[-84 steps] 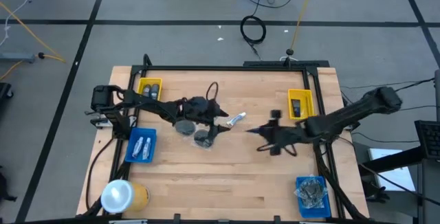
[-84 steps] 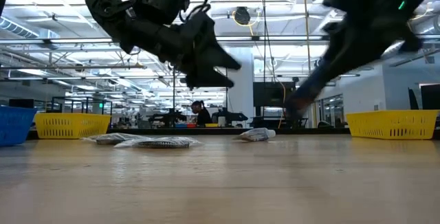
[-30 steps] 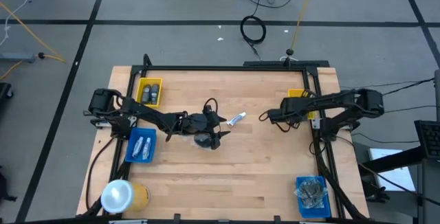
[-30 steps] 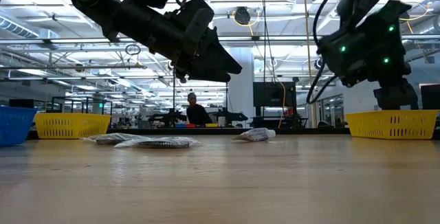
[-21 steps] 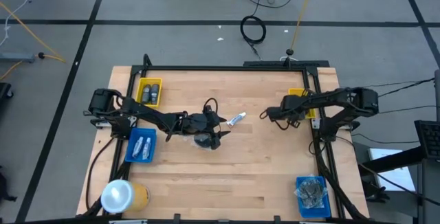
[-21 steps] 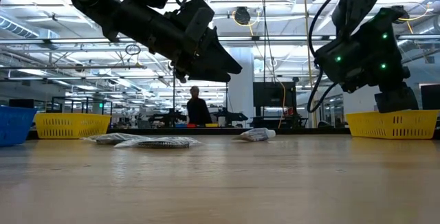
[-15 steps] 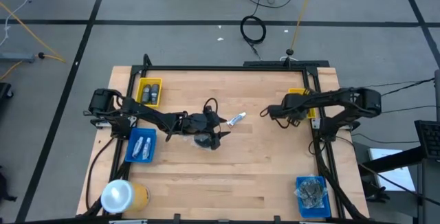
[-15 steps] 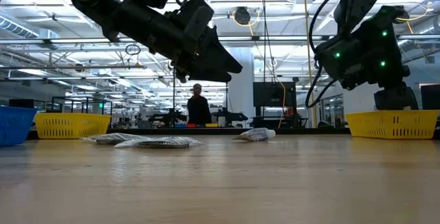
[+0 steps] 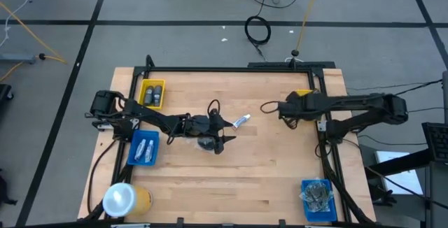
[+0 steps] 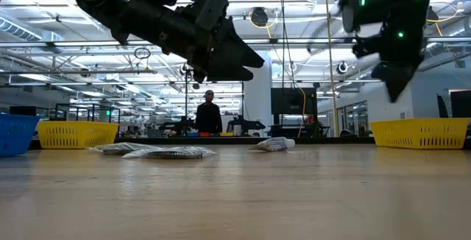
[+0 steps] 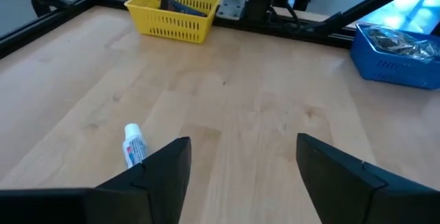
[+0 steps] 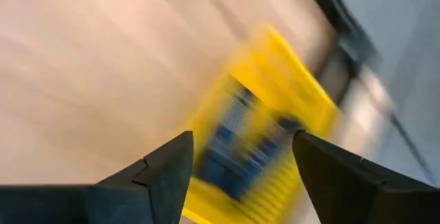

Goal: Pick & Place Travel size toiletries
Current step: Put the white toothpaste into the left blue basket

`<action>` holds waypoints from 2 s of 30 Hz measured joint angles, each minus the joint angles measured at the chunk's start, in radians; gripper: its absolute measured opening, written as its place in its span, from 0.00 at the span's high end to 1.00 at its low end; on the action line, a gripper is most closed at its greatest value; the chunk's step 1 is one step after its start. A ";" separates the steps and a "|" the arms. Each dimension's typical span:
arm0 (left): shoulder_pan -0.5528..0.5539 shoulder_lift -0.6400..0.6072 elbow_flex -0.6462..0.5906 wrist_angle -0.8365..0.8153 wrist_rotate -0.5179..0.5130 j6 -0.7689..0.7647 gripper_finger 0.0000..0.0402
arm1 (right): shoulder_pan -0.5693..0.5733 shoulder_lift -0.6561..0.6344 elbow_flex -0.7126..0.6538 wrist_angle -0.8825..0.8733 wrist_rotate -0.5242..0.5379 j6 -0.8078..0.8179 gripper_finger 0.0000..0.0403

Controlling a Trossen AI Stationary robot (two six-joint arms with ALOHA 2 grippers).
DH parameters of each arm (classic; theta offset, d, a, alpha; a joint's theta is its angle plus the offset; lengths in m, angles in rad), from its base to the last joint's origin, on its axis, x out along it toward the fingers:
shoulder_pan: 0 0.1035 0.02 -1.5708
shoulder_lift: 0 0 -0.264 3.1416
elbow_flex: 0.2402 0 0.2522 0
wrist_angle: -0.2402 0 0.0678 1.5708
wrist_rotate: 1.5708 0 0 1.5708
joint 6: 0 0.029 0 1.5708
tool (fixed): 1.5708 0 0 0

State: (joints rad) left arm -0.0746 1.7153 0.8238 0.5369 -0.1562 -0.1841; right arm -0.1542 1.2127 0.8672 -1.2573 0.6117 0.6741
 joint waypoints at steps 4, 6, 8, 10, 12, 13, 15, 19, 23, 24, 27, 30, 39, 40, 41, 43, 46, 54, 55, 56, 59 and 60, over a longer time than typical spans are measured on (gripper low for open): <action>0.000 0.000 0.000 0.000 0.000 -0.011 0.35 | 0.145 -0.043 -0.075 0.432 -0.039 -0.087 0.42; 0.000 0.000 0.000 0.000 0.000 -0.029 0.36 | 0.223 -0.047 -0.152 0.761 -0.040 -0.181 0.42; 0.002 0.001 0.000 0.003 -0.004 -0.035 0.37 | 0.292 -0.043 -0.264 1.157 -0.051 -0.325 0.43; 0.008 0.027 0.001 0.052 -0.014 -0.045 0.37 | 0.344 -0.015 -0.387 1.545 -0.100 -0.467 0.43; 0.018 0.068 0.001 0.097 -0.024 -0.069 0.37 | 0.384 0.019 -0.504 1.876 -0.150 -0.565 0.43; 0.023 0.096 0.007 0.126 -0.028 -0.084 0.38 | 0.398 0.036 -0.555 2.022 -0.160 -0.591 0.43; 0.037 0.147 0.017 0.146 -0.034 -0.125 0.38 | 0.419 0.066 -0.645 2.257 -0.154 -0.604 0.44; 0.078 0.253 0.102 0.126 -0.038 -0.195 0.38 | 0.445 0.101 -0.786 2.506 -0.036 -0.536 0.46; 0.110 0.350 0.236 -0.003 -0.038 -0.196 0.38 | 0.457 0.101 -0.851 2.568 0.043 -0.502 0.47; 0.118 0.364 0.269 -0.061 -0.039 -0.198 0.38 | 0.457 0.102 -0.850 2.551 0.049 -0.502 0.47; 0.136 0.396 0.366 -0.245 -0.056 -0.208 0.38 | 0.457 0.102 -0.840 2.532 0.041 -0.508 0.46; 0.149 0.417 0.421 -0.353 -0.064 -0.191 0.38 | 0.457 0.103 -0.835 2.507 0.038 -0.511 0.46; 0.141 0.420 0.424 -0.392 -0.067 -0.147 0.38 | 0.457 0.104 -0.836 2.474 0.037 -0.503 0.47; 0.141 0.420 0.424 -0.392 -0.068 -0.139 0.40 | 0.457 0.104 -0.836 2.472 0.037 -0.503 0.47; 0.140 0.420 0.424 -0.398 -0.069 -0.131 0.42 | 0.457 0.104 -0.836 2.472 0.034 -0.503 0.47; 0.138 0.420 0.424 -0.416 -0.070 -0.124 0.47 | 0.457 0.104 -0.836 2.471 0.030 -0.503 0.47; 0.138 0.420 0.424 -0.425 -0.069 -0.120 0.59 | 0.457 0.104 -0.837 2.472 0.013 -0.503 0.47; 0.129 0.413 0.424 -0.439 -0.066 -0.071 0.88 | 0.468 0.104 -0.837 2.414 0.012 -0.332 0.47; 0.124 0.405 0.424 -0.449 -0.065 -0.058 0.90 | 0.476 0.104 -0.837 2.399 0.013 -0.312 0.47; 0.119 0.391 0.424 -0.471 -0.062 -0.046 0.92 | 0.484 0.104 -0.837 2.383 0.014 -0.298 0.47; 0.107 0.330 0.423 -0.555 -0.059 -0.021 0.96 | 0.497 0.104 -0.837 2.360 0.016 -0.289 0.47; 0.103 0.300 0.423 -0.599 -0.058 -0.020 0.96 | 0.498 0.104 -0.835 2.361 0.017 -0.290 0.47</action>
State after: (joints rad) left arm 0.0281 2.0151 1.2469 -0.0622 -0.2145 -0.2042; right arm 0.3437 1.3168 0.0327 1.1039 0.6283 0.3839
